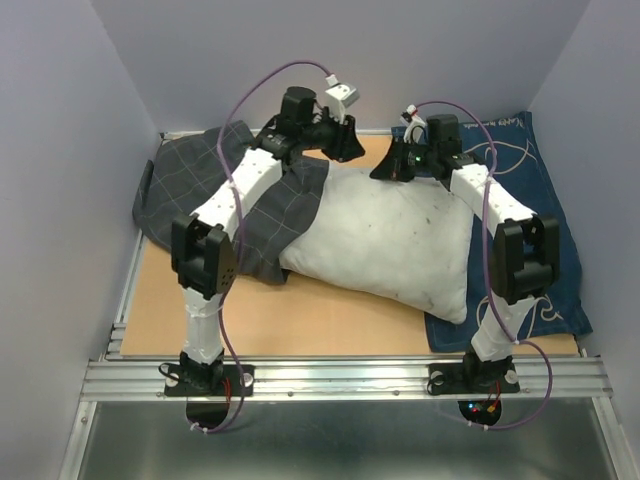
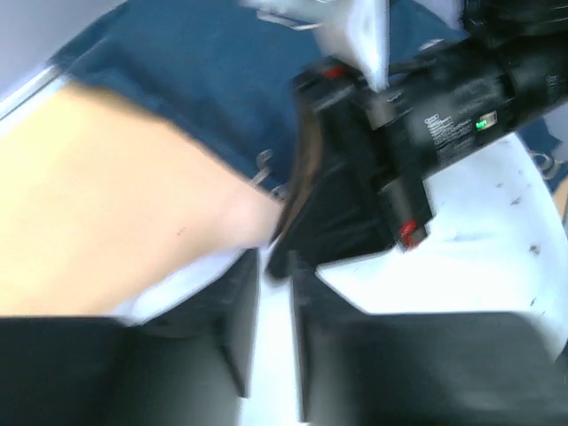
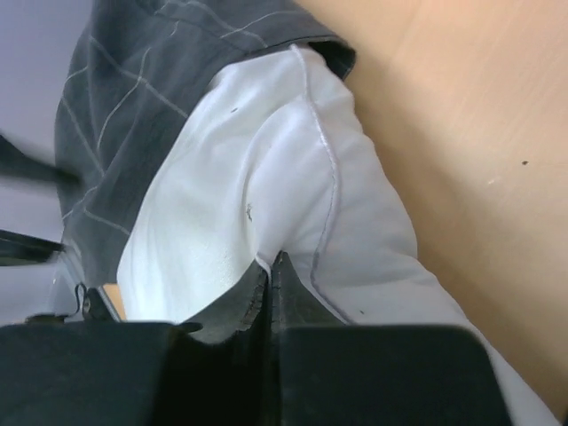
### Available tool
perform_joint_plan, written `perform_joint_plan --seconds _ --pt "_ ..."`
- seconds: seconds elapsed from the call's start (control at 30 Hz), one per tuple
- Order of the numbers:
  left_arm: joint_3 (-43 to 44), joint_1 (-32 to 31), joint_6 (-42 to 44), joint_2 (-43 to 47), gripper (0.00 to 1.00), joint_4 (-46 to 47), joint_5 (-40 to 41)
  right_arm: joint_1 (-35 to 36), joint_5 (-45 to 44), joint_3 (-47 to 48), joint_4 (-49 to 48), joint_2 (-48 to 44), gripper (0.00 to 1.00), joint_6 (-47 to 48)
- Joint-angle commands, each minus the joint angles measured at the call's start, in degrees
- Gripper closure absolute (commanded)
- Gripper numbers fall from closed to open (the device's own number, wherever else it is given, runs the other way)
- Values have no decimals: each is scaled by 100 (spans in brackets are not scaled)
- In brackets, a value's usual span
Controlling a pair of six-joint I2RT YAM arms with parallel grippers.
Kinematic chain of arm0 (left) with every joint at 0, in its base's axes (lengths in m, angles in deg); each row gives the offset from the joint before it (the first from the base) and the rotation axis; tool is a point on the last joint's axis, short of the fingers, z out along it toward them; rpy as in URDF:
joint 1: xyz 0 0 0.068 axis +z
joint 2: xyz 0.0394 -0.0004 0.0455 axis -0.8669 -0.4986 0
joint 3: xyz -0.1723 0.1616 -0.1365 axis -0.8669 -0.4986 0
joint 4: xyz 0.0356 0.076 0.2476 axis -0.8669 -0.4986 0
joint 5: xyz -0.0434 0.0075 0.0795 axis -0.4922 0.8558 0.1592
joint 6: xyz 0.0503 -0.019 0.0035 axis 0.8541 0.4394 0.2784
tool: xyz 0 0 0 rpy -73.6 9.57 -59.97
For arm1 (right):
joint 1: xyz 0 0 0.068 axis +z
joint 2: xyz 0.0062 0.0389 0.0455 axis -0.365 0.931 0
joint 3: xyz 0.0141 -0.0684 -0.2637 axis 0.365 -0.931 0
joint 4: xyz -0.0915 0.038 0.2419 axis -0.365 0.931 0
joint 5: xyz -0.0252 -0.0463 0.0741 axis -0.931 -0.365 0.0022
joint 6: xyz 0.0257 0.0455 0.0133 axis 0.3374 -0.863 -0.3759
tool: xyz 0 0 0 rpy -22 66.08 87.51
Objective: Put the pillow into the pillowcase
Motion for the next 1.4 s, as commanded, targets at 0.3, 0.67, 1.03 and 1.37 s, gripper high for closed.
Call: perform_joint_plan --seconds 0.3,0.67,1.03,1.37 --pt "-3988 2343 1811 4797 14 -1608 1074 1374 -2075 -115 598 -1695 16 2729" --pt "-5287 2934 3287 6359 13 -2778 905 4037 -4484 -1872 -165 -1284 14 3687" --pt "-6535 2540 5185 6880 15 -2901 967 4301 -5270 -1532 -808 -149 93 3495" --pt "-8267 1387 4616 7294 16 -442 1750 3757 -3978 -634 -711 -606 99 2009"
